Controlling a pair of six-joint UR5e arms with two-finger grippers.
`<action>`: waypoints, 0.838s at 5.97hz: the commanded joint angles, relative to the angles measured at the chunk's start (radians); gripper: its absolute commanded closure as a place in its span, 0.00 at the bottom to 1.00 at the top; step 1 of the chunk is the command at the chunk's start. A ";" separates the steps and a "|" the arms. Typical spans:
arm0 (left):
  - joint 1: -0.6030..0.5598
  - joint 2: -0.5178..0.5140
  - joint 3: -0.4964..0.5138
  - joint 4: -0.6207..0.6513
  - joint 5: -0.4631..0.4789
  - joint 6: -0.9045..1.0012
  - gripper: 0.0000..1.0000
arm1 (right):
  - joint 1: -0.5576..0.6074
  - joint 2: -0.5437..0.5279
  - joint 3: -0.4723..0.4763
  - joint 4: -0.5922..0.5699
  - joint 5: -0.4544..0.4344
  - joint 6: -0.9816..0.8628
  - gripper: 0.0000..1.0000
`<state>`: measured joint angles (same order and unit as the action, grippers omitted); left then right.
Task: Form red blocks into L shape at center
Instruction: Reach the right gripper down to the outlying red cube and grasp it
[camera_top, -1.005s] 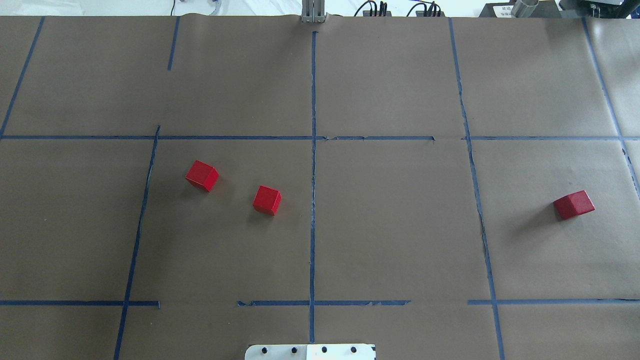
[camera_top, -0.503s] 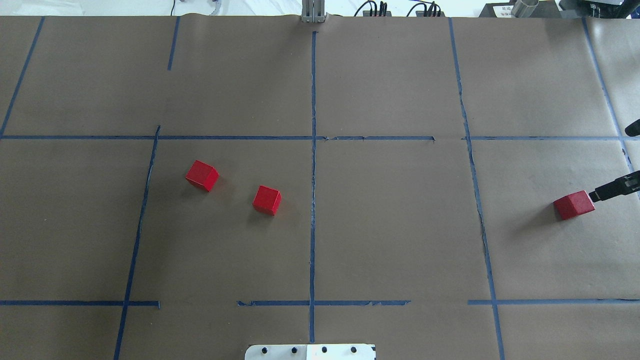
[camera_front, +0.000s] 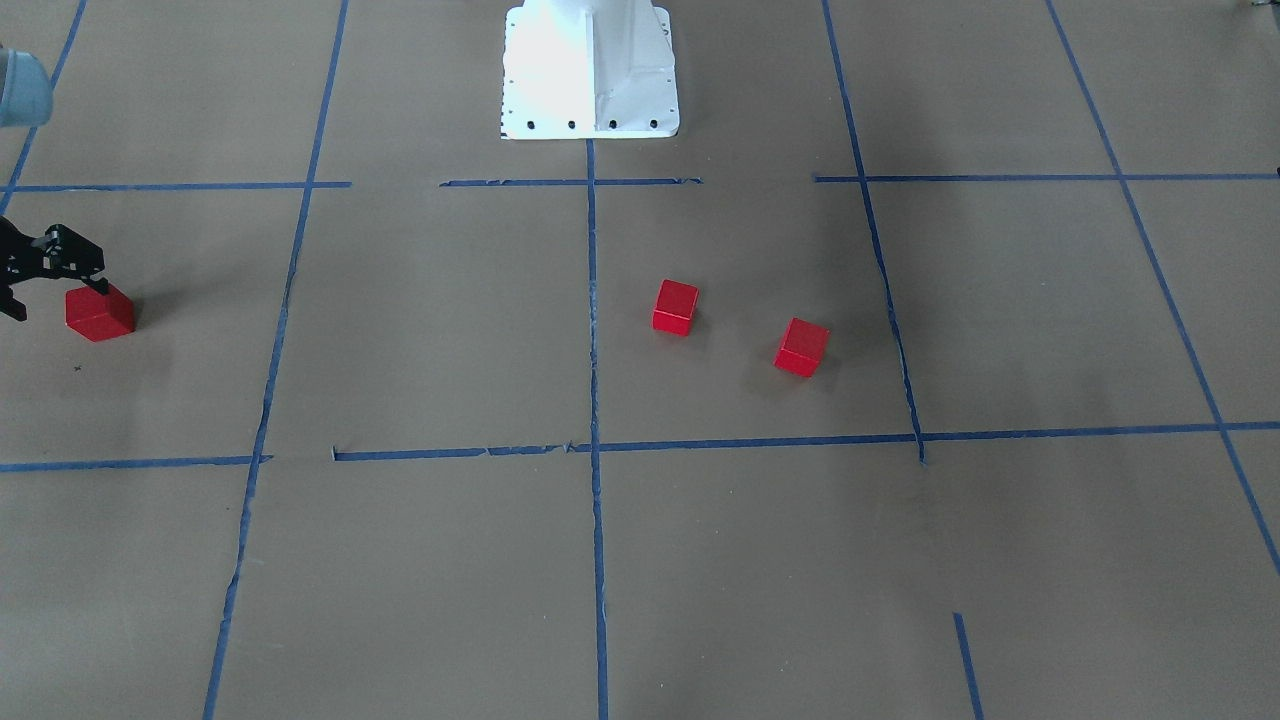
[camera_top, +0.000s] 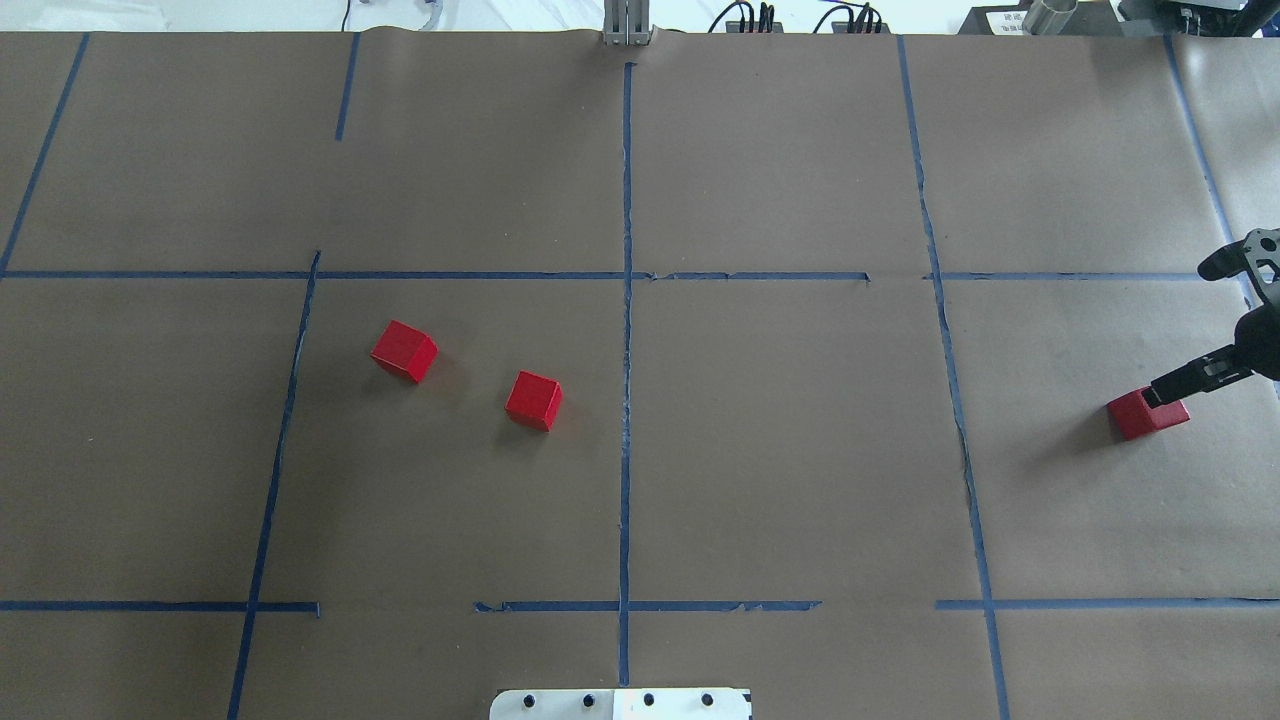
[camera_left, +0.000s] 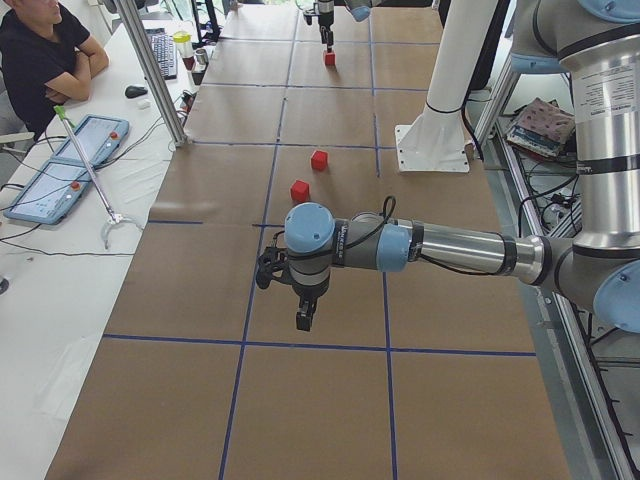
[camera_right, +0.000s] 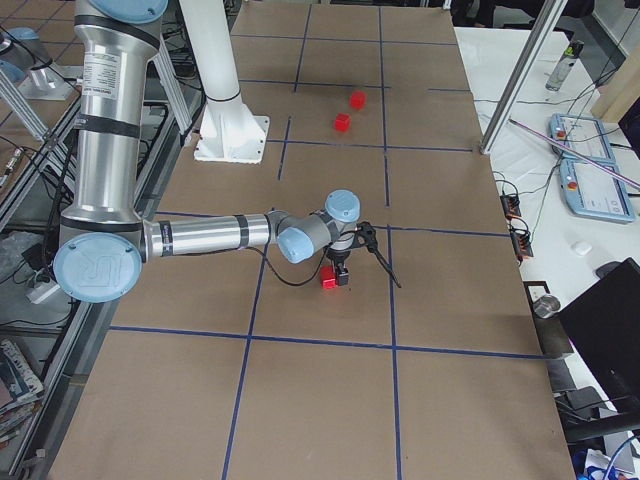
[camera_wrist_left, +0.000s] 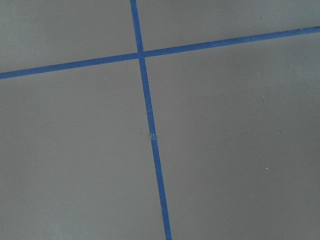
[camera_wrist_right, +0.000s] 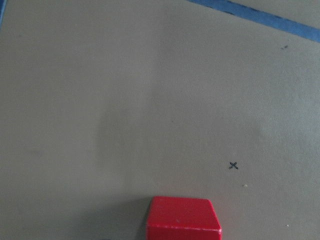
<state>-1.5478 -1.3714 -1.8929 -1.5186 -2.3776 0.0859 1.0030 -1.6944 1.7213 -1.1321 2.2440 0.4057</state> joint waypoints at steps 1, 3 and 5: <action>0.000 0.000 -0.002 0.000 0.000 0.002 0.00 | -0.040 0.005 -0.017 0.002 -0.017 0.009 0.08; 0.000 0.000 -0.017 0.000 0.000 0.000 0.00 | -0.043 0.005 -0.016 0.000 -0.050 0.010 0.80; -0.002 0.000 -0.034 0.003 0.000 -0.002 0.00 | -0.043 0.051 0.054 -0.030 -0.031 0.016 1.00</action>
<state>-1.5489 -1.3714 -1.9214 -1.5163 -2.3777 0.0848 0.9605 -1.6639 1.7298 -1.1424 2.2054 0.4176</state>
